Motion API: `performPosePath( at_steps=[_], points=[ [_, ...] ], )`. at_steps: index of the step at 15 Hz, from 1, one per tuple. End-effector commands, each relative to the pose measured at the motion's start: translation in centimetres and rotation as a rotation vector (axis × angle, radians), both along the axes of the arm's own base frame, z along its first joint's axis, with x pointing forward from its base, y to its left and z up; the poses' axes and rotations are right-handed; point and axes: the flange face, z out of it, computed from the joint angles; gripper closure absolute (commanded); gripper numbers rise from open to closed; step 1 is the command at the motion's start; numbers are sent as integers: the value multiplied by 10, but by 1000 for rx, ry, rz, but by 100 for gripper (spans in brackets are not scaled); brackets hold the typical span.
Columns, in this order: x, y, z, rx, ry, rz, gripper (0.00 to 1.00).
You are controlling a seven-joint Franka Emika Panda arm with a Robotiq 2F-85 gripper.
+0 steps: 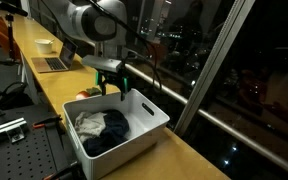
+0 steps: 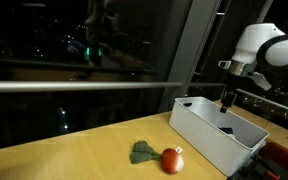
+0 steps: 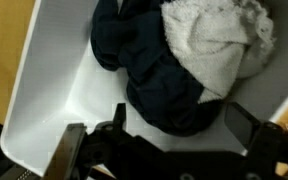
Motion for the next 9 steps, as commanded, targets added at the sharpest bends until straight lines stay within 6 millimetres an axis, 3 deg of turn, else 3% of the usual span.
performPosePath(
  at_steps=[1, 5, 9],
  points=[
    [-13, -33, -44, -24, -3, 18, 0],
    [-17, -51, -89, -57, 22, 31, 0],
    [-16, -70, -118, -98, 43, 46, 0]
  ],
)
